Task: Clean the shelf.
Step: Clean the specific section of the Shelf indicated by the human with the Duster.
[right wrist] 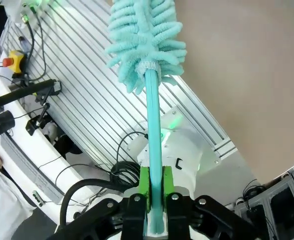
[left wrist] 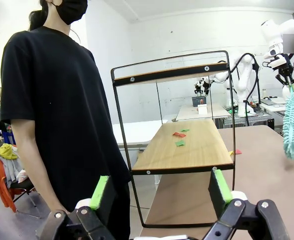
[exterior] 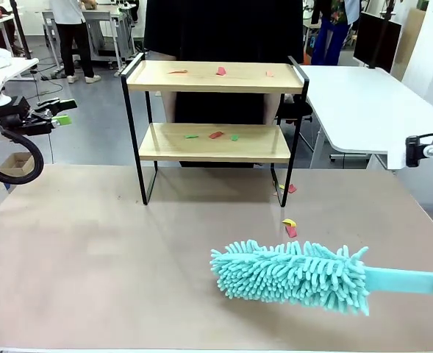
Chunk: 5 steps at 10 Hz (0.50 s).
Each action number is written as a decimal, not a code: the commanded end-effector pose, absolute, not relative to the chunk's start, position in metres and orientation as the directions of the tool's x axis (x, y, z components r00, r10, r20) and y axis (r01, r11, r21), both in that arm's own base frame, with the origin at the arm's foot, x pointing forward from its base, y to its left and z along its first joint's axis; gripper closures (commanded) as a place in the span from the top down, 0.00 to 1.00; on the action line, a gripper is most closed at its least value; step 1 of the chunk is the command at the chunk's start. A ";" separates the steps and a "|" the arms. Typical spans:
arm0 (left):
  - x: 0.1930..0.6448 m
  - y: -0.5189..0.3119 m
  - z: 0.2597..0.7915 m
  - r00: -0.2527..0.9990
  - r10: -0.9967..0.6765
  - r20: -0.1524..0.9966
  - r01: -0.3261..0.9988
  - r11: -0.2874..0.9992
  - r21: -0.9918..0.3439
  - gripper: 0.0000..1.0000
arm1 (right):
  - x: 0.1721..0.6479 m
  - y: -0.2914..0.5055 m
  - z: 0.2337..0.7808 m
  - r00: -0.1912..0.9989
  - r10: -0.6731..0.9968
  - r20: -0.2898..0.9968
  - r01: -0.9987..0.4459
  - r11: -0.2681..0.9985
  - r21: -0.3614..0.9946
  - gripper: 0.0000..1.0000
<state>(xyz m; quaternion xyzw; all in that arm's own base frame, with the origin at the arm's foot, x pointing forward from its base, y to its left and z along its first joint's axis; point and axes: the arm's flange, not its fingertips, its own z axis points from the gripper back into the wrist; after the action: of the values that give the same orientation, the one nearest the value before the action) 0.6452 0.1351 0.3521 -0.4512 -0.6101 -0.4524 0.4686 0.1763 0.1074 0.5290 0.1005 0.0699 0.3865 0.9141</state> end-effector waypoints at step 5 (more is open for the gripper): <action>0.643 0.136 0.355 -0.163 0.127 0.978 0.973 0.187 0.138 1.00 | 0.175 0.109 0.529 0.686 0.726 -0.051 -0.695 0.674 0.251 0.13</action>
<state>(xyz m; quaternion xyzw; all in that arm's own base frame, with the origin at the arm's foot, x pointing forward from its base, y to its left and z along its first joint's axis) 0.6452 0.1351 0.3522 -0.4512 -0.6101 -0.4524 0.4686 0.1757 0.1081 0.5285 0.1009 0.0725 0.3863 0.9140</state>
